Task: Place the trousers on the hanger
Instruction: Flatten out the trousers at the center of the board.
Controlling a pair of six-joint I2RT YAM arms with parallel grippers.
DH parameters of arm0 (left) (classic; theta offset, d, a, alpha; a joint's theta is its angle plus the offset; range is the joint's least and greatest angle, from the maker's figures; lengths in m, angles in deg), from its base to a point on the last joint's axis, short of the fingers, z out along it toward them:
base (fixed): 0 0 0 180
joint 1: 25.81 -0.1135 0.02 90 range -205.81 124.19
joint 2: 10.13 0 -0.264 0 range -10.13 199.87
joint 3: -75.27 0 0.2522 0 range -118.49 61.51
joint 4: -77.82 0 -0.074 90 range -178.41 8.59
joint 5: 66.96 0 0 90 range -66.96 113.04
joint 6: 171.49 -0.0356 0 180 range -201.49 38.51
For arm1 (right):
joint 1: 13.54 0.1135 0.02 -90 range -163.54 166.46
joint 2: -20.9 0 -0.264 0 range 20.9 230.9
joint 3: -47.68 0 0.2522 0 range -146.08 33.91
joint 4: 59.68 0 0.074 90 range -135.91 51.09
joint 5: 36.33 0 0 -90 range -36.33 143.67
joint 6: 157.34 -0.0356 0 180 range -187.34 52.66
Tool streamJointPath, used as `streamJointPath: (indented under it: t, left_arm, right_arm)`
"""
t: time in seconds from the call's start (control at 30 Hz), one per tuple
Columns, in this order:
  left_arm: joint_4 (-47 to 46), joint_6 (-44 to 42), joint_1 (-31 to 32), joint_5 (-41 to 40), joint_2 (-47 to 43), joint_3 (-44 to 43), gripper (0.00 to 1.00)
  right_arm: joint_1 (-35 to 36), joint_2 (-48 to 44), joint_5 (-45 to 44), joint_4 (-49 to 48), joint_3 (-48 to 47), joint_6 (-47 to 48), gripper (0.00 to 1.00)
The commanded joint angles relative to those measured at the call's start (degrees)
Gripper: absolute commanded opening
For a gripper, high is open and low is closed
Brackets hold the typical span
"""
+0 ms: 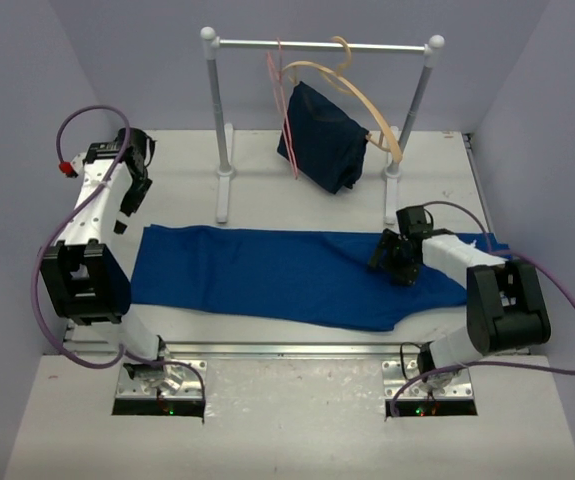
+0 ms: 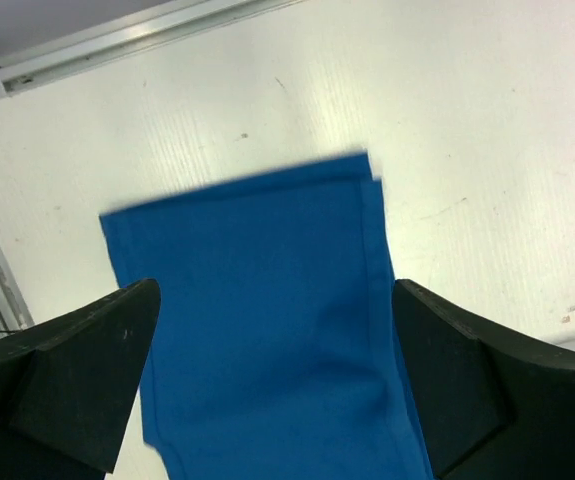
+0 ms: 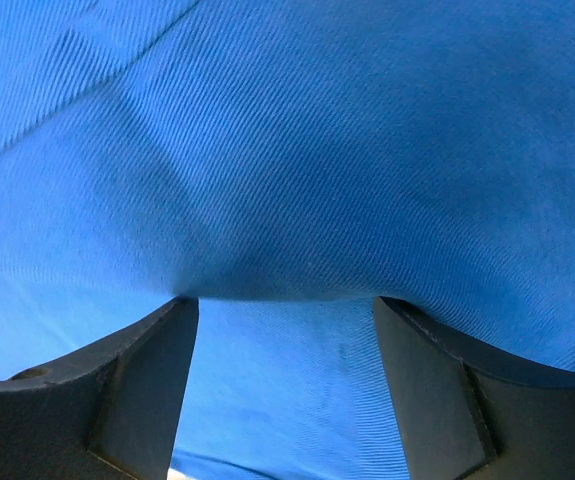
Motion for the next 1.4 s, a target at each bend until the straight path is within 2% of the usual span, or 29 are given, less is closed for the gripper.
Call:
streamJointPath:
  t: [0.0,0.07,0.17,0.27,0.37,0.5,0.77,0.9,1.13,1.2,1.37]
  left_arm:
    - [-4.4,-1.8,-1.5,7.2,4.6,1.0,1.0]
    - [-6.2,-2.2,-1.5,8.5,5.8,1.0,1.0]
    - [-9.7,-3.2,-1.5,11.6,11.4,0.0,1.0]
    - [-7.5,-3.3,-1.2,12.3,19.6,-4.9,1.0]
    - [-3.8,-2.1,-0.4,11.9,26.5,-9.2,0.91]
    - [-4.4,-1.3,0.9,11.5,30.6,-9.6,0.71]
    - [-3.2,0.0,1.0,7.5,29.7,-8.7,0.64]
    - [-2.8,0.3,1.0,6.0,27.5,-8.0,0.57]
    - [-3.0,0.1,1.0,5.4,26.5,-7.5,0.28]
    - [-2.8,0.1,1.1,5.3,26.3,-7.6,0.26]
    - [-2.6,-0.2,1.0,3.7,24.6,-7.9,0.28]
  right_arm:
    - [-2.3,-2.9,-2.6,4.1,3.1,3.4,0.73]
    - [-2.3,-4.2,2.3,2.8,3.6,4.1,0.73]
    - [-1.6,-11.2,12.0,-2.0,6.3,5.1,0.72]
    - [-0.6,-15.1,14.6,-2.6,6.3,6.1,0.72]
    - [-0.3,-16.4,14.6,-2.2,6.1,6.9,0.72]
    - [-0.3,-16.6,15.3,-3.1,6.5,7.5,0.72]
    - [-0.2,-15.0,18.4,-5.6,7.4,7.2,0.72]
    - [-0.2,-14.7,18.9,-6.0,7.6,7.0,0.72]
    - [0.1,-14.7,18.7,-6.4,7.8,7.0,0.71]
    - [0.2,-14.2,18.8,-6.3,7.8,7.0,0.71]
    - [0.9,-13.6,19.5,-6.6,7.7,7.2,0.71]
